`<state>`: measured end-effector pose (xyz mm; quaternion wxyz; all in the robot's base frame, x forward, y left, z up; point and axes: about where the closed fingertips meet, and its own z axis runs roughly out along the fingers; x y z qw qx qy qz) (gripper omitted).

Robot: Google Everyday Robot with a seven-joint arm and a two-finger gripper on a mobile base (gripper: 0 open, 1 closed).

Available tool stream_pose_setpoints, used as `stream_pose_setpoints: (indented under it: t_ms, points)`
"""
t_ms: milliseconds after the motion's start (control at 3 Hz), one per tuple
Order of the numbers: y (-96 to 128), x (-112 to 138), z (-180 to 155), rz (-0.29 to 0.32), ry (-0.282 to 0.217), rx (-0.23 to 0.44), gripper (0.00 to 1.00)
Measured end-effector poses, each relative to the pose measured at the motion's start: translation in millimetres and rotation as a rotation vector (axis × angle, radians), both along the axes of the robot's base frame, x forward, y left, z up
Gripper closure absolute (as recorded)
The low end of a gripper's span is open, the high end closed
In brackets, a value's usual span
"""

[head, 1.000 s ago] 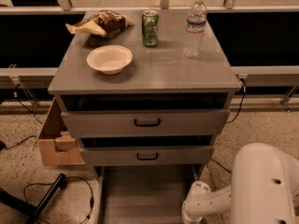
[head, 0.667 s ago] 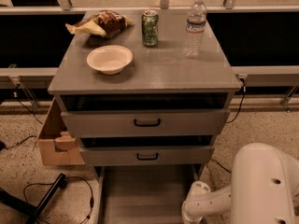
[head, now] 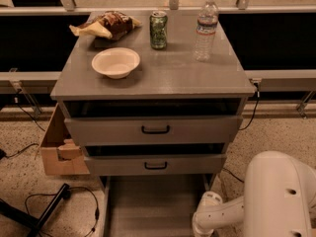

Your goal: Open bottom drawer

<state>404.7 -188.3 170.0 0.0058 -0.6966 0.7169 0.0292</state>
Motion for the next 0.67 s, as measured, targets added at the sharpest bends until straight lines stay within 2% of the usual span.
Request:
stream_pose_setpoints:
  t_ms: [333,667]
  points:
    - [0.0,0.1,0.0,0.000,0.000,0.000,1.00]
    - [0.0,0.1,0.0,0.000,0.000,0.000,0.74]
